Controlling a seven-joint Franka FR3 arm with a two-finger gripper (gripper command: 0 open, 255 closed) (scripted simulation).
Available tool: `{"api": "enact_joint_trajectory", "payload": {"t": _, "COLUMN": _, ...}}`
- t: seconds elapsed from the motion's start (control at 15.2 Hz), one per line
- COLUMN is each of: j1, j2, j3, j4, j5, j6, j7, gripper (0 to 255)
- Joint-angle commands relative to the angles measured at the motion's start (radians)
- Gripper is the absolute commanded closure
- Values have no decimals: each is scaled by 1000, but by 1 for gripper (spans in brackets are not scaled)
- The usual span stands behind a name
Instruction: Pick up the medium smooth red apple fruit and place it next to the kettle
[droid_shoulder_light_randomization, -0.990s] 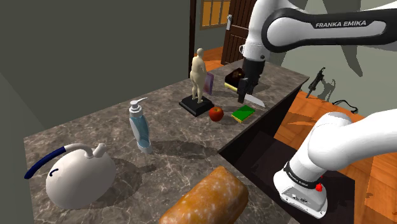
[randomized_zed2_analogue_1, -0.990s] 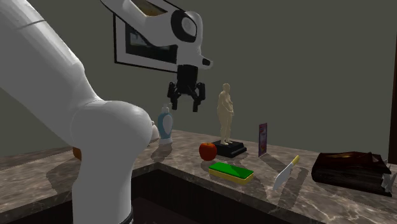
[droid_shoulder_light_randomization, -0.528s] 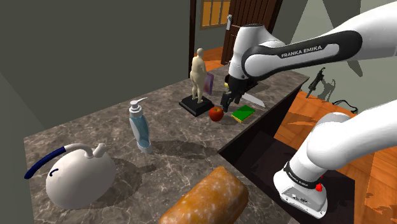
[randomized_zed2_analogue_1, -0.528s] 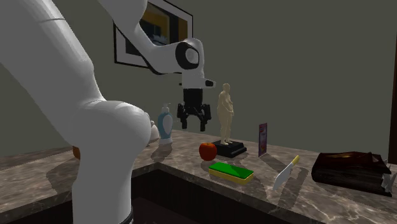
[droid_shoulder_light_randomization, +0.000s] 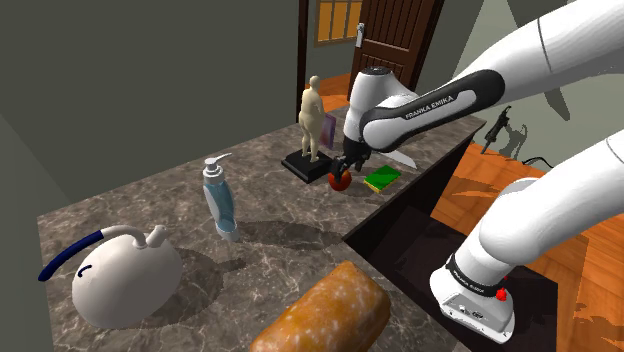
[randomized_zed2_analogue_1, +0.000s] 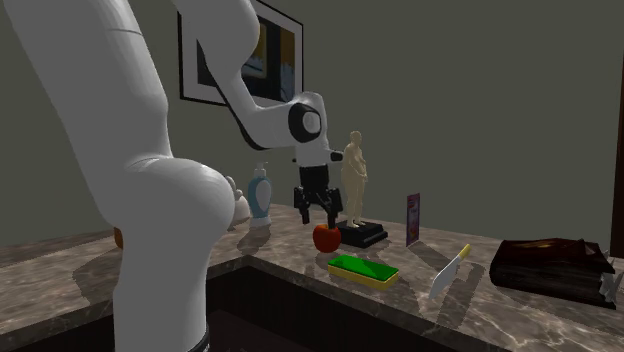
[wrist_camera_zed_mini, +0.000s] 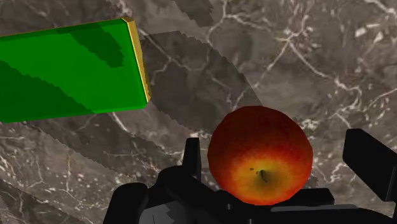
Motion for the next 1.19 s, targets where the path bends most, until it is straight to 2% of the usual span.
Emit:
{"api": "enact_joint_trajectory", "payload": {"t": 0.0, "j1": -6, "j2": 29, "j3": 2, "j4": -9, "j5": -7, "j6": 40, "j7": 5, "gripper": 0}}
{"api": "enact_joint_trajectory", "payload": {"t": 0.26, "j1": -11, "j2": 73, "j3": 5, "j4": -24, "j5": -17, "j6": 99, "j7": 13, "gripper": 0}}
{"api": "enact_joint_trajectory", "payload": {"t": 0.79, "j1": -11, "j2": 73, "j3": 5, "j4": -24, "j5": -17, "j6": 99, "j7": 13, "gripper": 0}}
{"api": "enact_joint_trajectory", "payload": {"t": 0.86, "j1": -11, "j2": 73, "j3": 5, "j4": -24, "j5": -17, "j6": 99, "j7": 13, "gripper": 255}}
{"api": "enact_joint_trajectory", "payload": {"t": 1.12, "j1": -11, "j2": 74, "j3": 6, "j4": -23, "j5": -17, "j6": 99, "j7": 13, "gripper": 255}}
